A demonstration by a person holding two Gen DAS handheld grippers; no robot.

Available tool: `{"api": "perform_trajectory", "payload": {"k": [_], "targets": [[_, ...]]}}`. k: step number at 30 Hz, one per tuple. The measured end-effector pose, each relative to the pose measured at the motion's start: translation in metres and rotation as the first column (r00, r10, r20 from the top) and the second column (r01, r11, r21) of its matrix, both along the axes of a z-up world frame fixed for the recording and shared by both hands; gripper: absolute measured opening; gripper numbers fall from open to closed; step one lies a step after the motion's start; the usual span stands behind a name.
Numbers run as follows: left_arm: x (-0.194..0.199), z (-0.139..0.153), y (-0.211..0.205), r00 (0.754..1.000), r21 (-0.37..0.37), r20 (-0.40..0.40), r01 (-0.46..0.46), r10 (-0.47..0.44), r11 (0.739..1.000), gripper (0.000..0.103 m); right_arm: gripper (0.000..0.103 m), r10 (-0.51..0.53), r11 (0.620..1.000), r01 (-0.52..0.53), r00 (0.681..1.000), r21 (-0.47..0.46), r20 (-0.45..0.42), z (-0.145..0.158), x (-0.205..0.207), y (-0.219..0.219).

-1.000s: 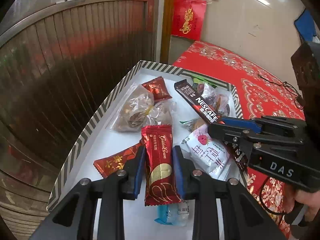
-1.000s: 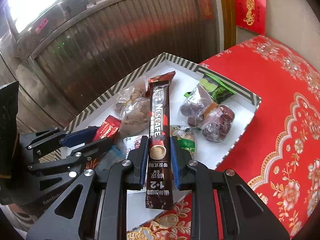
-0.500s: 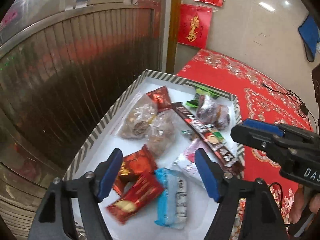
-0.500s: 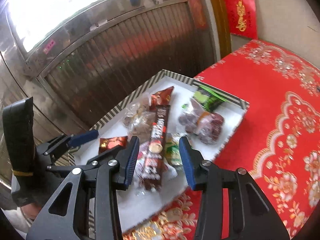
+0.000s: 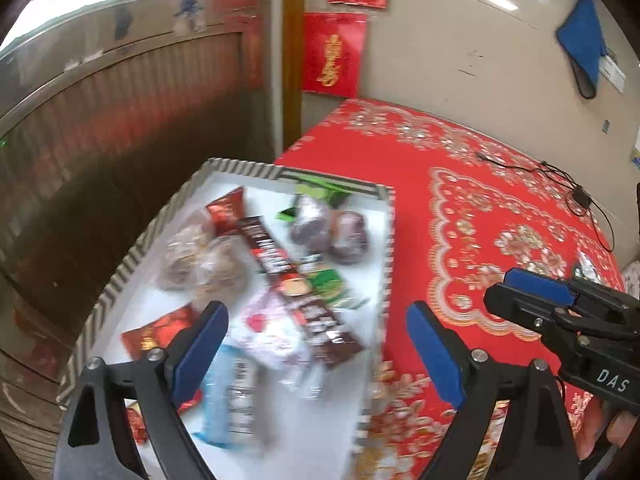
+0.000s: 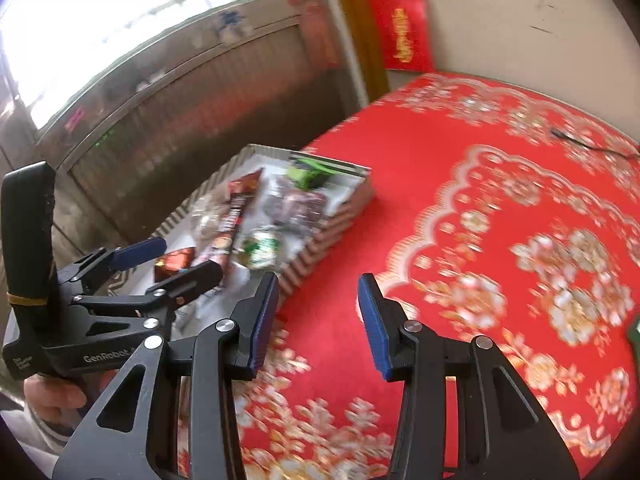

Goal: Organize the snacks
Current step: 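Move both tools back toward the green cracker packet and white packet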

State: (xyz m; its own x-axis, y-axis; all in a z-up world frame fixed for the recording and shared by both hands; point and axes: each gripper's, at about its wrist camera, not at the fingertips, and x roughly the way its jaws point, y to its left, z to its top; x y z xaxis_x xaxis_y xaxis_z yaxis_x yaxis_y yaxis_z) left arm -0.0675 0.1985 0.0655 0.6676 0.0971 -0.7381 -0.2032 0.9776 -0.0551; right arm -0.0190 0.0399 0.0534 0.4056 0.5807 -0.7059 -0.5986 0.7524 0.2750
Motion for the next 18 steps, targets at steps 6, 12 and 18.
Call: {"api": "perform_trajectory", "payload": {"k": [6, 12, 18], "targets": [[0.013, 0.001, -0.04, 0.997, -0.002, 0.0, 0.076, -0.076, 0.997, 0.092, 0.041, -0.072, 0.997, 0.072, 0.997, -0.031, 0.009, -0.002, -0.003, -0.042], [0.023, 0.0, -0.084, 0.988, 0.016, -0.007, 0.156, -0.156, 0.988, 0.092, 0.041, -0.154, 0.988, 0.154, 0.988, -0.031, 0.002, -0.005, -0.004, -0.089], [0.032, 0.0, -0.121, 0.976, 0.024, -0.011, 0.218, -0.218, 0.976, 0.092, 0.051, -0.236, 0.971, 0.236, 0.972, -0.021, -0.001, -0.006, -0.005, -0.134]]}}
